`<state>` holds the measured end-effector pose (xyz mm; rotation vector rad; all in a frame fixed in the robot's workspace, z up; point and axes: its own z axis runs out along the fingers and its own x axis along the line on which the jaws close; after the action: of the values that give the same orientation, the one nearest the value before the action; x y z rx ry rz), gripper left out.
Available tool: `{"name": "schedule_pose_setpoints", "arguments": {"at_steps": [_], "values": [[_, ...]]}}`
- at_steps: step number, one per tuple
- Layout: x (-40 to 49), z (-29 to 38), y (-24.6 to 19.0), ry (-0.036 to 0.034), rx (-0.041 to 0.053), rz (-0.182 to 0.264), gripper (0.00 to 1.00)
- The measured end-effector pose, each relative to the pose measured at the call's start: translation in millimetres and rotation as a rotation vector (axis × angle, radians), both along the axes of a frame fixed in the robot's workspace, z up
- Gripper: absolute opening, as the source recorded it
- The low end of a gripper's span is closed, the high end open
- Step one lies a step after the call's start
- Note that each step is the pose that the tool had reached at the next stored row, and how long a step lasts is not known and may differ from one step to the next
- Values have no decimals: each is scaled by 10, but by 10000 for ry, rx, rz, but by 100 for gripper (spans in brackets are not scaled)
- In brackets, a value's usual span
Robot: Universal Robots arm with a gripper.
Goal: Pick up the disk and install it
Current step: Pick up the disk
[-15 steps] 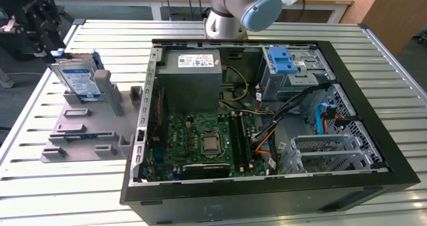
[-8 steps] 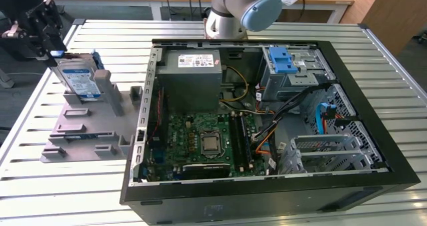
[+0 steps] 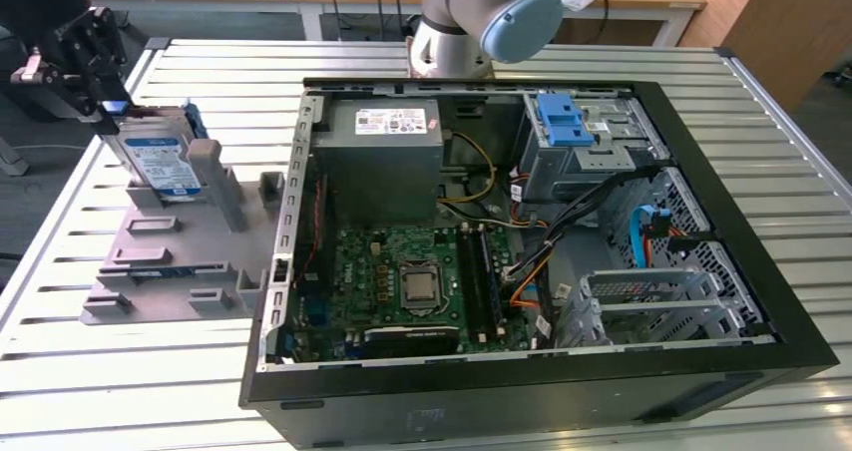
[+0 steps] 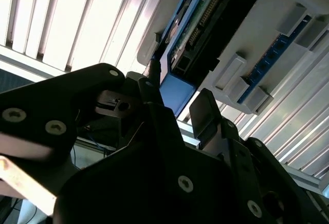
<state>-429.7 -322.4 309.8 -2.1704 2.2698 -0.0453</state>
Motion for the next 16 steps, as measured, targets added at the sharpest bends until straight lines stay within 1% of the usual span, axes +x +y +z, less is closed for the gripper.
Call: {"name": "schedule_pose_setpoints", "arguments": {"at_steps": [4,7,11,12,16], "values": [[-1,-5,0,-3,2,0,51],[-4,-22,0,-3,8,0,51],[-21,-57,0,0,11,-1,51],[-31,-79,0,-4,14,9,51],[-34,-117,0,-2,15,43,51]]}}
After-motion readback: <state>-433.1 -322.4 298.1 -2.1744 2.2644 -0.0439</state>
